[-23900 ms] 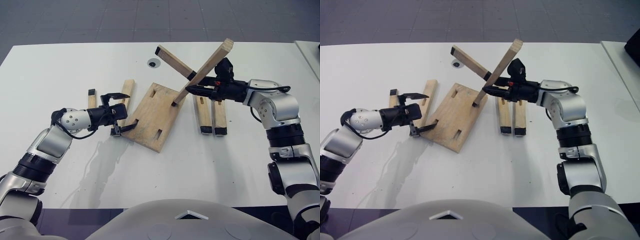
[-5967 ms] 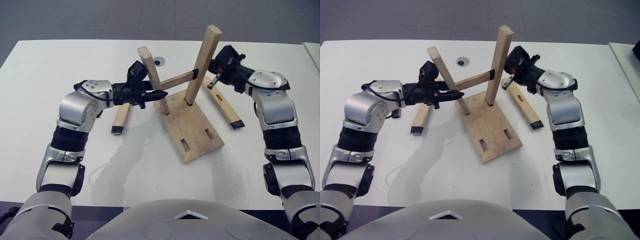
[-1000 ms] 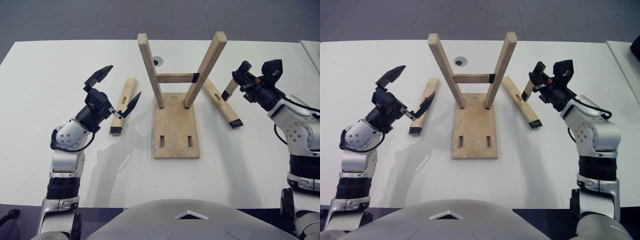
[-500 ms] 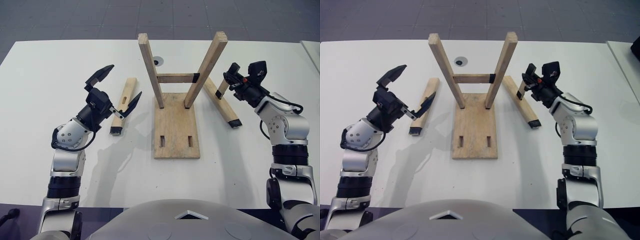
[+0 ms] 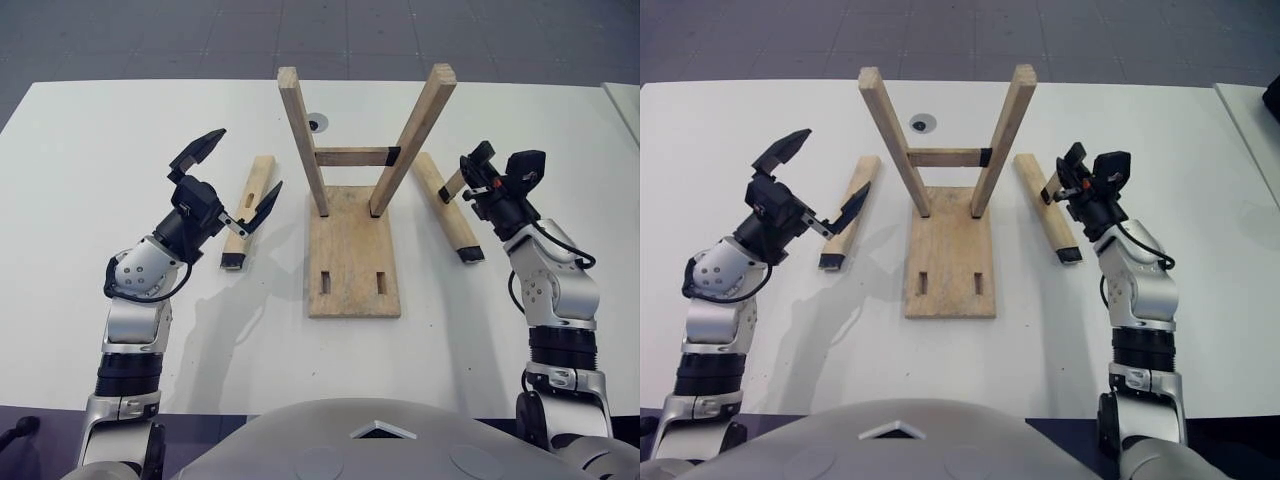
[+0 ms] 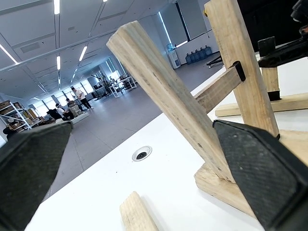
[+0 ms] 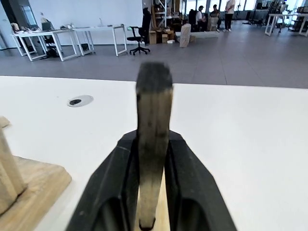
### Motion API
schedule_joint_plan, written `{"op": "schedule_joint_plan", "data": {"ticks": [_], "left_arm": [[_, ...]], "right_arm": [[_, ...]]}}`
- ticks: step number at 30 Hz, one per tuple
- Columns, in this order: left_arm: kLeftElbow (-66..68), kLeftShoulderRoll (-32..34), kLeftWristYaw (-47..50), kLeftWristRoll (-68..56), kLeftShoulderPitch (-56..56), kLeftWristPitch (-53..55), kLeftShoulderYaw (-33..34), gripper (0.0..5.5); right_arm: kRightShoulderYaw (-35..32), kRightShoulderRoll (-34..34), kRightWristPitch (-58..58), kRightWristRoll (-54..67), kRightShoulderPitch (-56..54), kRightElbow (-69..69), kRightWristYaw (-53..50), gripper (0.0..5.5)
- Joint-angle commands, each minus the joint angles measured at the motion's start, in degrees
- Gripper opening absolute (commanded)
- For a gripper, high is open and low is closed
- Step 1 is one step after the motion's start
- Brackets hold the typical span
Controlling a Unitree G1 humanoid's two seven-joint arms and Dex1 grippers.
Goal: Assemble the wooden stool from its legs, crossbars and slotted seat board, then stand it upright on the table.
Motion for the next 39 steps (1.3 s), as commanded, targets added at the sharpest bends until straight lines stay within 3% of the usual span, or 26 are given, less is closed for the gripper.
{"op": "schedule_joint_plan", "data": {"ticks": [1, 5, 11, 19, 25, 32, 39], "left_arm": [[0.5, -0.1, 0.2, 0.9, 0.1, -0.1, -0.4, 5.40], [0.4, -0.3, 0.6, 1.1, 0.6, -0.1, -0.4, 5.40], [1.3, -0.1, 0.7, 1.1, -0.3, -0.3, -0.8, 5.40], [1.5, -0.2, 1.3, 1.3, 0.3, -0.3, -0.9, 5.40], [2.1, 0.2, 1.2, 1.1, 0.1, -0.1, -0.8, 5.40], [2.0, 0.0, 1.5, 1.4, 0.3, -0.1, -1.2, 5.40], [1.4, -0.1, 1.8, 1.4, 1.6, -0.2, -1.1, 5.40]], "right_arm": [[-3.8, -1.2, 4.6, 2.3, -5.0, -9.6, -4.3, 1.48], [-5.2, -1.4, 9.8, 4.6, -17.9, -13.3, -8.9, 2.14], [-1.8, 0.3, 8.3, 0.4, -31.2, -2.7, -10.5, 3.01], [6.9, 5.4, 4.6, -8.7, -14.9, 14.3, -8.8, 4.39], [1.3, 6.1, 6.0, -5.0, -15.7, 8.0, -9.6, 5.35], [-7.1, 5.5, 16.7, 6.1, -19.9, -16.4, -15.4, 5.38], [-13.6, 1.2, 23.4, 9.2, -1.4, -29.6, -13.4, 5.19]]}}
